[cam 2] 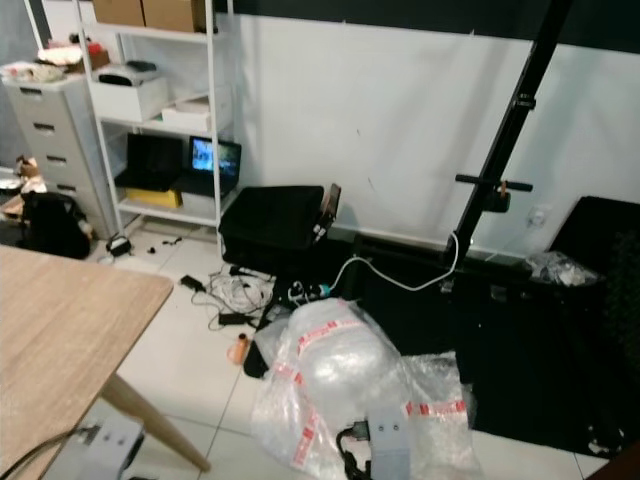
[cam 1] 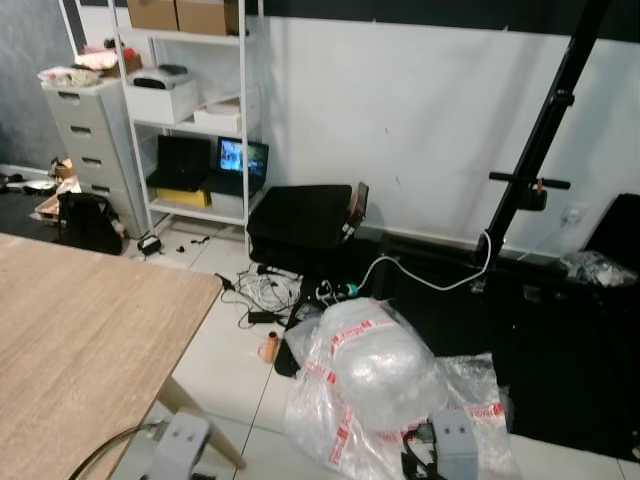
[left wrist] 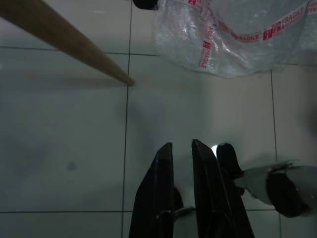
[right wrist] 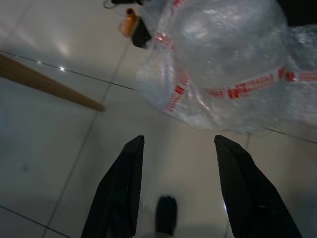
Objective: Setting the table
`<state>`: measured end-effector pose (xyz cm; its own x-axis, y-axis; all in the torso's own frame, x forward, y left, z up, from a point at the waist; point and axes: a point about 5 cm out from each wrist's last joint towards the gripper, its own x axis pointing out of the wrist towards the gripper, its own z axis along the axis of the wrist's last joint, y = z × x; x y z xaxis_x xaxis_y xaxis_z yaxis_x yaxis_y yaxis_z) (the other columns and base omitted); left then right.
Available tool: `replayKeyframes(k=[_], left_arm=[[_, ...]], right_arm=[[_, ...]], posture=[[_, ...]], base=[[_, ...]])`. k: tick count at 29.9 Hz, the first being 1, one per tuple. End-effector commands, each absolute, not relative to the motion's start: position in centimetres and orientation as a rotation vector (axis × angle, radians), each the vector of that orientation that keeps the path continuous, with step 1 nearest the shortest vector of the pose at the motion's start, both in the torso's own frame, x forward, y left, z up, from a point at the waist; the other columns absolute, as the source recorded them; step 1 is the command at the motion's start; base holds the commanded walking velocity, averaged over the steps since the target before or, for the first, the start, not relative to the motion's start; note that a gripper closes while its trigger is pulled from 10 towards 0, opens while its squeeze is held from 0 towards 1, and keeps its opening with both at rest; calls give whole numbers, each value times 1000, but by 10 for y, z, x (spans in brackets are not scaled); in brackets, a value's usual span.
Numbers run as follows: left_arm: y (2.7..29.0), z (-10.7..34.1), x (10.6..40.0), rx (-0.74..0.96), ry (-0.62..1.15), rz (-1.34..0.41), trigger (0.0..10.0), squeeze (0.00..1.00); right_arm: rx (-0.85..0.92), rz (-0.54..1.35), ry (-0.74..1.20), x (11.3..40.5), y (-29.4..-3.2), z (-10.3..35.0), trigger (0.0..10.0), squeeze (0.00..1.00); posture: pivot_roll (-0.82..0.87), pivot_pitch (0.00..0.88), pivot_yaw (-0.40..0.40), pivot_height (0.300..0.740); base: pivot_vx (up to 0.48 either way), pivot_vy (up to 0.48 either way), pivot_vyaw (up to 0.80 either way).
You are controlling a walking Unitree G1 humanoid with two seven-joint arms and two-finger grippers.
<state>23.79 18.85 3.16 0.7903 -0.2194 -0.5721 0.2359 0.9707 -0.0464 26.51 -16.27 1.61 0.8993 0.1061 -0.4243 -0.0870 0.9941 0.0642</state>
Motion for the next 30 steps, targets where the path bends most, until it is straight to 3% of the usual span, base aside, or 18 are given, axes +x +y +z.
replayKeyframes(k=[1,3,30], left_arm=[[189,30,234,16,618,-240,10000,0],[188,32,235,17,607,-248,10000,0],[183,25,243,28,562,-306,10000,0]], right_arm=[[54,106,416,265,-161,19,10000,0],[58,101,402,267,-161,22,10000,0],[49,60,363,272,-171,13,10000,0]], posture=[[70,111,47,740],[70,113,45,740],[63,117,46,740]], base=[[0,0,0],[0,0,0],[0,0,-800]])
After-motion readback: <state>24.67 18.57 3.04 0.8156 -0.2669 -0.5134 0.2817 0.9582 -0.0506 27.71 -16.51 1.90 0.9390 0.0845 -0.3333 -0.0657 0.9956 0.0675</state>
